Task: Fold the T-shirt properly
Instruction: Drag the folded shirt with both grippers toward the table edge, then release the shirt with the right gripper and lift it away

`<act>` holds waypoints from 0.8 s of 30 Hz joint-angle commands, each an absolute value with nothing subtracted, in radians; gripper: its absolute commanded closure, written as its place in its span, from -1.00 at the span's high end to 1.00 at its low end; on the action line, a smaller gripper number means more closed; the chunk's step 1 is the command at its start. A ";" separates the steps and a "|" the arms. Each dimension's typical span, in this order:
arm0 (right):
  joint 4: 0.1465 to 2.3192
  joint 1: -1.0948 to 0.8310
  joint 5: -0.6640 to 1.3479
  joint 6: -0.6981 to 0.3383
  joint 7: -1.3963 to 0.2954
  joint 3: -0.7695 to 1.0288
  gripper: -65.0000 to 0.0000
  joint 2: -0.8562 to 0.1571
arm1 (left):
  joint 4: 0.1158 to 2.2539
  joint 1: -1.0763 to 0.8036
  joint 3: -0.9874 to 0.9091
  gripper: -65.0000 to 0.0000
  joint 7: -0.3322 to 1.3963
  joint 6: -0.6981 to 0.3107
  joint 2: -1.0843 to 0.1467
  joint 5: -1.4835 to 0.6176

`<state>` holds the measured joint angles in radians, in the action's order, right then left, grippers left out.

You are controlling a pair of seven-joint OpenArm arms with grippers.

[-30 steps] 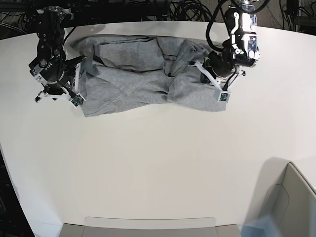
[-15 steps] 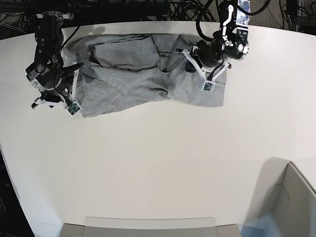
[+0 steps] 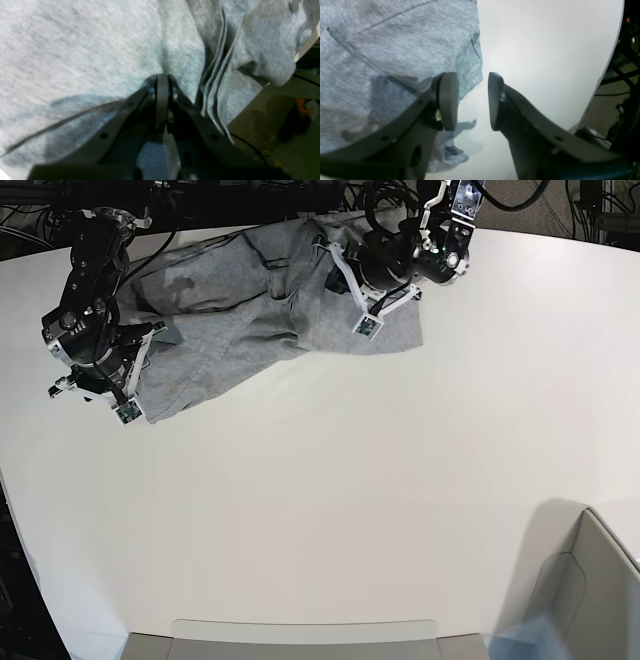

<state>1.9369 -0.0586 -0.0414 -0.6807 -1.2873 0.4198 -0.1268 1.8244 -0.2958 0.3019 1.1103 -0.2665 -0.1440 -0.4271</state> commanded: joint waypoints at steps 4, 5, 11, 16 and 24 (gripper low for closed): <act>1.951 -0.059 -0.039 -0.698 -1.283 0.424 -0.36 -0.139 | 1.713 -0.203 0.217 -1.00 1.102 -0.257 -0.180 -0.409; 1.951 -0.059 -0.039 -0.698 -1.283 0.424 -0.36 -0.139 | 1.687 -0.185 0.206 -1.00 1.102 -0.257 -0.186 -0.409; 1.951 -0.074 -0.039 -0.698 -1.280 0.458 -0.36 -0.139 | 1.560 -0.059 0.160 -1.00 1.101 -0.257 -0.226 -0.409; 1.951 -0.076 -0.039 -0.698 -1.280 0.489 -0.36 -0.142 | 1.515 0.051 0.107 -1.00 1.112 -0.257 -0.278 -0.412; 1.951 -0.077 -0.039 -0.698 -1.279 0.506 -0.36 -0.142 | 1.517 0.076 0.028 -1.00 1.112 -0.259 -0.286 -0.412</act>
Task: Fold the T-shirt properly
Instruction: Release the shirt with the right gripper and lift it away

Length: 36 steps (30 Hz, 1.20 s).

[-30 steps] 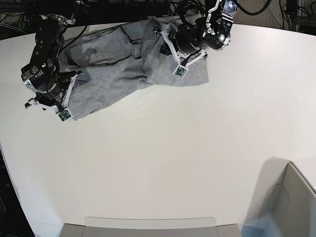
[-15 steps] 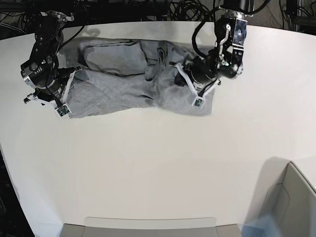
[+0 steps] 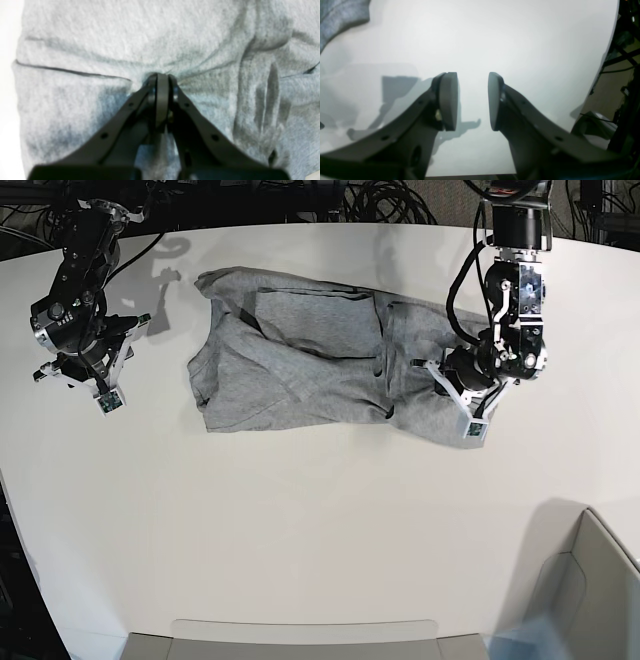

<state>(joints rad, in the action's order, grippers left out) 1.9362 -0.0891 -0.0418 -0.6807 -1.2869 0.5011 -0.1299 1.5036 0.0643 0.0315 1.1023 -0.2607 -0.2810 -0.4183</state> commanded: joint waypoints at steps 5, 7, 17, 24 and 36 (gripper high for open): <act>1.951 -0.071 -0.031 -0.698 -1.279 0.503 -0.36 -0.139 | 1.610 0.067 0.028 -1.00 1.113 -0.259 -0.286 -0.415; 1.951 -0.071 0.019 -0.698 -1.279 0.504 -0.36 -0.139 | 1.661 0.064 0.027 -1.00 1.115 -0.259 -0.285 -0.415; 1.758 -0.099 0.489 -0.698 -1.285 0.693 -0.36 -0.134 | 1.753 -0.005 0.002 -1.00 1.155 -0.259 -0.282 -0.415; 1.517 -0.180 0.848 -0.698 -1.287 0.742 -0.36 -0.176 | 1.753 -0.019 0.010 -1.00 1.153 -0.259 -0.282 -0.414; 1.408 -0.150 0.923 -0.698 -1.230 0.596 -0.36 -0.153 | 1.751 -0.030 0.012 -1.00 1.153 -0.259 -0.278 -0.415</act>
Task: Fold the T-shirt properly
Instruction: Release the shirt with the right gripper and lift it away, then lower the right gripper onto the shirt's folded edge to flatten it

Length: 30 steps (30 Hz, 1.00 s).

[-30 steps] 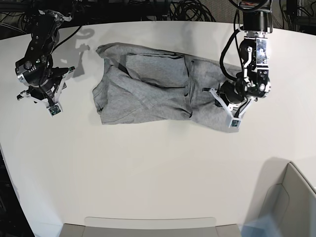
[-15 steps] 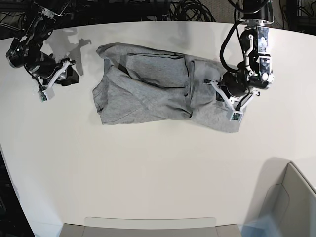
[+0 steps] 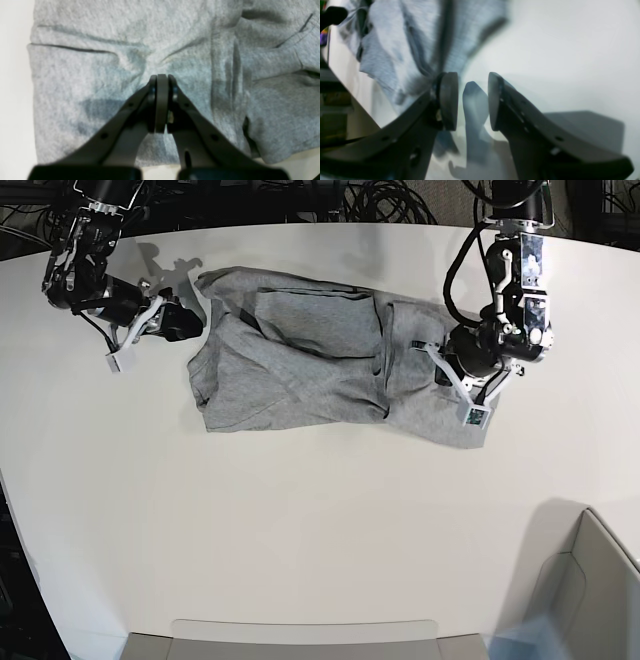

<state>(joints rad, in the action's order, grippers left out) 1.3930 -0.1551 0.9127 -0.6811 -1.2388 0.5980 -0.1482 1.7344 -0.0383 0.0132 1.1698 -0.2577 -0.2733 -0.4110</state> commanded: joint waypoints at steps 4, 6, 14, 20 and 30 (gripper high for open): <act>1.446 -0.151 0.923 -0.698 -1.193 0.565 -0.36 -0.096 | 1.751 -0.035 0.012 -1.00 1.152 -0.259 -0.278 -0.415; 1.474 -0.156 0.923 -0.698 -1.181 0.567 -0.36 -0.062 | 1.751 -0.038 0.012 -1.00 1.152 -0.260 -0.278 -0.415; 1.514 -0.156 0.929 -0.698 -1.178 0.568 -0.36 -0.012 | 1.751 -0.061 0.012 -1.00 1.150 -0.260 -0.278 -0.415; 1.607 -0.196 0.931 -0.698 -1.173 0.573 -0.36 -0.010 | 1.751 -0.061 0.012 -1.00 1.150 -0.260 -0.278 -0.415; 1.592 -0.173 0.826 -0.662 -1.171 0.605 -0.36 0.008 | 1.751 -0.061 0.059 -1.00 1.150 -0.260 -0.282 -0.412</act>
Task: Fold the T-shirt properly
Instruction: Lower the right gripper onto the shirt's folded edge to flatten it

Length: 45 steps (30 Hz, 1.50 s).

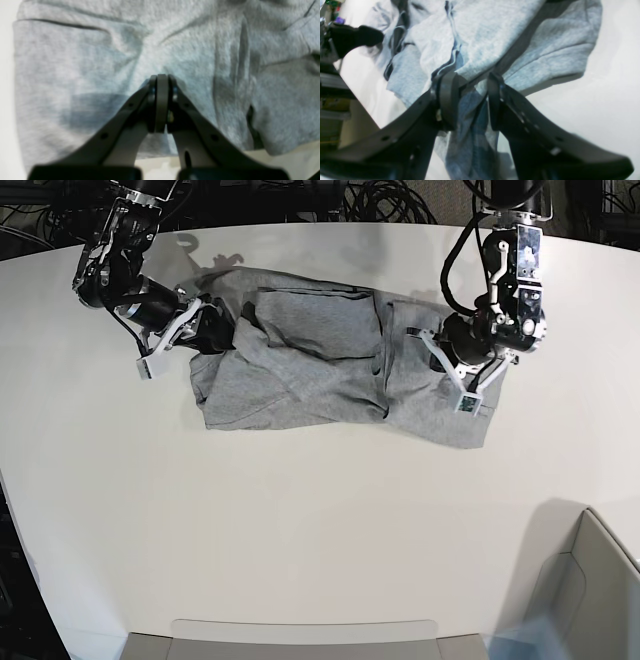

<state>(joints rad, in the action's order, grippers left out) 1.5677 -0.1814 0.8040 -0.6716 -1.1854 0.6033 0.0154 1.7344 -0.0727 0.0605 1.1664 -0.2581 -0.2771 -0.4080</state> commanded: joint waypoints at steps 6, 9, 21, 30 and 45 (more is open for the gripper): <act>1.736 -0.193 0.682 -0.556 -1.121 0.604 -0.36 0.041 | 1.751 -0.061 0.113 -1.00 1.150 -0.260 -0.282 -0.410; 1.756 -0.194 0.659 -0.527 -1.121 0.605 -0.36 0.042 | 1.751 -0.061 0.124 -1.00 1.150 -0.260 -0.280 -0.410; 1.549 -0.157 0.651 -0.518 -1.122 0.713 -0.36 0.047 | 1.751 -0.062 0.122 -1.00 1.150 -0.260 -0.280 -0.410; 1.527 -0.145 0.659 -0.524 -1.129 0.707 -0.36 0.058 | 1.751 -0.062 0.122 -1.00 1.150 -0.260 -0.280 -0.414; 1.521 -0.108 0.602 -0.518 -1.118 0.573 -0.36 0.133 | 1.751 -0.090 0.122 -1.00 1.150 -0.260 -0.280 -0.414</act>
